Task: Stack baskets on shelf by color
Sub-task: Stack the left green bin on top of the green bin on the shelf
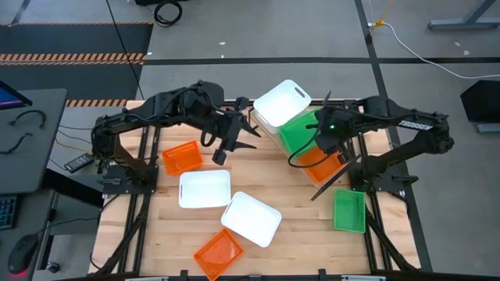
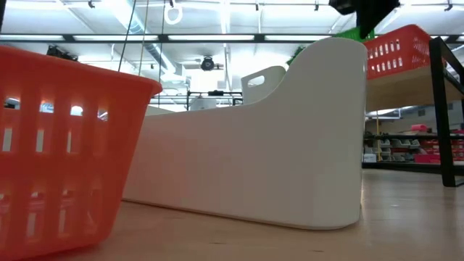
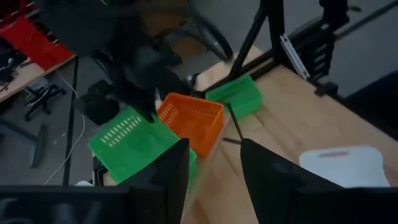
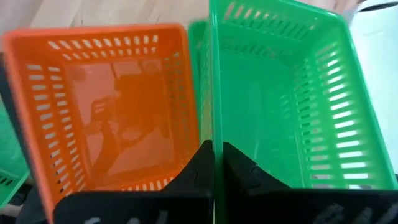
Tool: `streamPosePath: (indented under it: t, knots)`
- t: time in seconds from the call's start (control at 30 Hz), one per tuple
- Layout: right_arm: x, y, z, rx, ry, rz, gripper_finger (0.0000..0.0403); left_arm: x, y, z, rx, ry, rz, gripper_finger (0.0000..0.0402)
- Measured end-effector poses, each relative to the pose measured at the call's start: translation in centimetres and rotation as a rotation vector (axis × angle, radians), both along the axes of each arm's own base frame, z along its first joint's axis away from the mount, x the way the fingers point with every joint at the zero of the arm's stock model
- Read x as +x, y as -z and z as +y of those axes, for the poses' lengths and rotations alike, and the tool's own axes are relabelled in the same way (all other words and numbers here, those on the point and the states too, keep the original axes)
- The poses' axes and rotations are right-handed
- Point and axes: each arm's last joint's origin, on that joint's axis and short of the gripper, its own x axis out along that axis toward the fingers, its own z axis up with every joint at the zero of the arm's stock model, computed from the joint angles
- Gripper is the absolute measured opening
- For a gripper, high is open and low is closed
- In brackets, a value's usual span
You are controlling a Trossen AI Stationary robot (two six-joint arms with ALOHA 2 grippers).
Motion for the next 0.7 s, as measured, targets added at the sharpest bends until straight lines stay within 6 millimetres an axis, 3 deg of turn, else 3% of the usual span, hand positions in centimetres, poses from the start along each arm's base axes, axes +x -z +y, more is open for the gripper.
streamPosePath:
  t: [0.2, 0.7]
  knots:
    - [0.2, 0.8, -0.7, -0.011, 0.004, 0.008, 0.0009, 0.1, -0.1, 0.0, -0.031, -0.016, -0.009, 0.0142]
    - [-0.8, -0.3, -1.1, 0.051, -0.01, -0.117, 0.0009, 0.0, -0.1, 0.4, -0.039, -0.032, -0.006, 0.0128]
